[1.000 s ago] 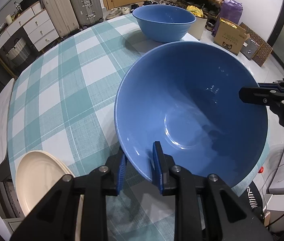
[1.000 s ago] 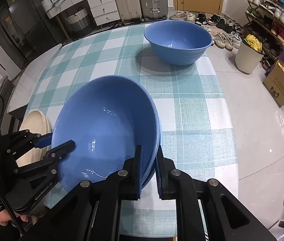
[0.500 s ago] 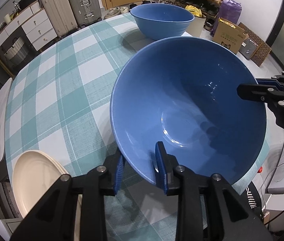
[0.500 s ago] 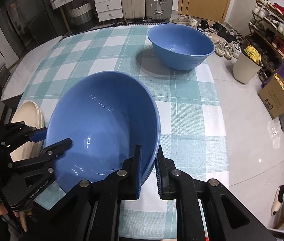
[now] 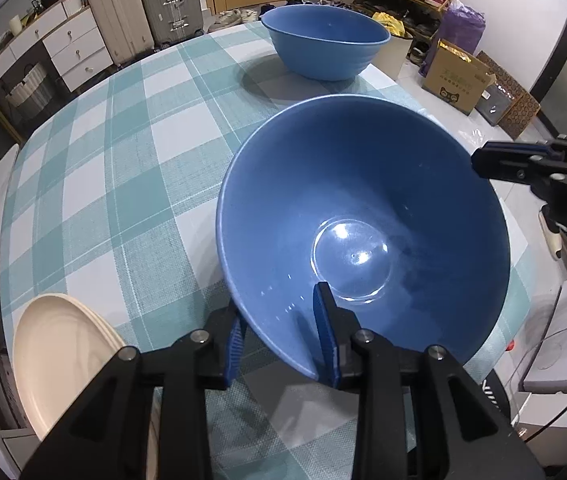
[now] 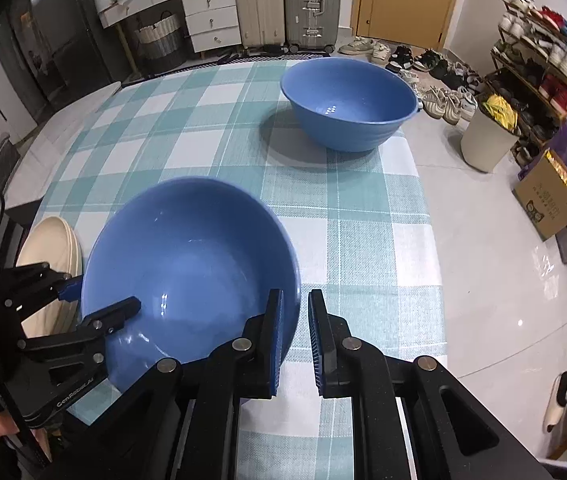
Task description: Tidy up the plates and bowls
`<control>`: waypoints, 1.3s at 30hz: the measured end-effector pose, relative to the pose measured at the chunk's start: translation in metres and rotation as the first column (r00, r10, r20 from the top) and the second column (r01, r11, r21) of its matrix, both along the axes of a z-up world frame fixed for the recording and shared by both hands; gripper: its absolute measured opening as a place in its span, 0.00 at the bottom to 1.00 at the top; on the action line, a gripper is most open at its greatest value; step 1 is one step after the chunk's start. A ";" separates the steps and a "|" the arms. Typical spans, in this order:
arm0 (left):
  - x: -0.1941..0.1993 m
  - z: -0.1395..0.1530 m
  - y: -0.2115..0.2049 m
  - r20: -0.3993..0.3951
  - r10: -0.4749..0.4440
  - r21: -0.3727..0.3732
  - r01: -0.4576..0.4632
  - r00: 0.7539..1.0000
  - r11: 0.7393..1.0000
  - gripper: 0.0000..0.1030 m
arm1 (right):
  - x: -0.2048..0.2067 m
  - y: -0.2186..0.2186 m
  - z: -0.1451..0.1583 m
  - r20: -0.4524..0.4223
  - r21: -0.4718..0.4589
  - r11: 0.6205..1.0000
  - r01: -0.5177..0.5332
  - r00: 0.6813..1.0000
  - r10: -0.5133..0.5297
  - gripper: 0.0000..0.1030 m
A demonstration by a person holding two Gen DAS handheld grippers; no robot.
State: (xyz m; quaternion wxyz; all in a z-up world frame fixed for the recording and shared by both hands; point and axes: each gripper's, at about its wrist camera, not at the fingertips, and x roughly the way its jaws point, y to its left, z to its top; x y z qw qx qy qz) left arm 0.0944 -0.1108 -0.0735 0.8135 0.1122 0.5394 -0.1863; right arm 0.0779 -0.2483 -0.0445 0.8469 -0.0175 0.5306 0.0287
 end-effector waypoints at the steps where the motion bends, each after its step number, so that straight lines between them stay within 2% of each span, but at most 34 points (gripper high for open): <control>1: 0.000 0.001 0.001 0.001 0.001 0.000 -0.001 1.000 1.000 0.33 | 0.001 -0.003 -0.002 -0.002 0.013 1.000 0.006 1.000 -0.006 0.12; 4: 0.002 0.002 0.004 0.010 0.012 -0.008 -0.012 1.000 1.000 0.44 | 0.005 -0.009 -0.008 -0.008 0.065 0.998 0.006 1.000 -0.005 0.12; 10: 0.005 0.009 0.011 0.037 0.058 -0.052 -0.056 0.998 0.997 0.45 | 0.002 -0.019 -0.002 0.062 0.135 0.991 0.001 0.998 -0.010 0.14; 13: 0.003 0.017 0.015 0.080 0.084 -0.060 -0.079 0.993 0.995 0.48 | 0.000 -0.023 0.006 0.114 0.176 0.984 0.000 0.993 -0.020 0.16; 15: 0.004 0.021 0.019 0.102 0.110 -0.068 -0.104 0.989 0.992 0.50 | -0.004 -0.025 0.012 0.158 0.199 0.980 0.000 0.987 -0.032 0.25; 17: 0.004 0.022 0.022 0.101 0.122 -0.078 -0.114 0.987 0.990 0.51 | -0.008 -0.026 0.019 0.210 0.207 0.978 0.007 0.976 -0.052 0.55; 19: 0.006 0.022 0.024 0.104 0.128 -0.082 -0.120 0.986 0.989 0.51 | -0.017 -0.025 0.026 0.289 0.197 0.980 0.010 0.955 -0.068 0.71; 22: 0.006 0.026 0.026 0.129 0.151 -0.099 -0.138 0.980 0.985 0.55 | -0.027 -0.014 0.035 0.379 0.184 0.982 -0.040 0.925 -0.033 0.82; 23: 0.006 0.028 0.027 0.139 0.155 -0.107 -0.141 0.978 0.984 0.58 | -0.029 -0.011 0.037 0.396 0.173 0.984 -0.048 0.918 -0.025 0.85; 24: 0.006 0.030 0.027 0.155 0.161 -0.111 -0.145 0.975 0.983 0.67 | -0.033 -0.006 0.040 0.423 0.154 0.986 -0.058 0.906 -0.013 0.85; 25: 0.005 0.033 0.028 0.180 0.172 -0.112 -0.154 0.968 0.982 0.81 | -0.036 -0.002 0.042 0.440 0.145 0.988 -0.058 0.898 -0.012 0.88; 27: 0.003 0.042 0.031 0.237 0.193 -0.131 -0.166 0.952 0.977 0.91 | -0.041 0.002 0.043 0.460 0.178 0.983 -0.039 0.886 -0.048 0.94; 29: 0.002 0.050 0.034 0.280 0.211 -0.163 -0.171 0.936 0.972 0.93 | -0.044 0.006 0.043 0.482 0.220 0.974 -0.050 0.874 -0.064 0.96; 33: 0.004 0.060 0.039 0.305 0.241 -0.190 -0.189 0.922 0.963 0.95 | -0.046 0.015 0.043 0.520 0.181 0.983 -0.044 0.852 -0.057 0.98; 35: 0.002 0.063 0.038 0.335 0.248 -0.178 -0.198 0.909 0.964 0.96 | -0.049 0.016 0.044 0.544 0.158 0.987 -0.023 0.836 -0.068 0.98; 37: 0.000 0.065 0.035 0.376 0.238 -0.136 -0.201 0.895 0.970 0.96 | -0.054 0.013 0.045 0.571 0.170 0.985 -0.013 0.817 -0.088 0.99; 39: -0.003 0.068 0.037 0.382 0.258 -0.156 -0.214 0.887 0.964 0.96 | -0.057 0.009 0.047 0.584 0.194 0.981 -0.013 0.805 -0.105 0.99</control>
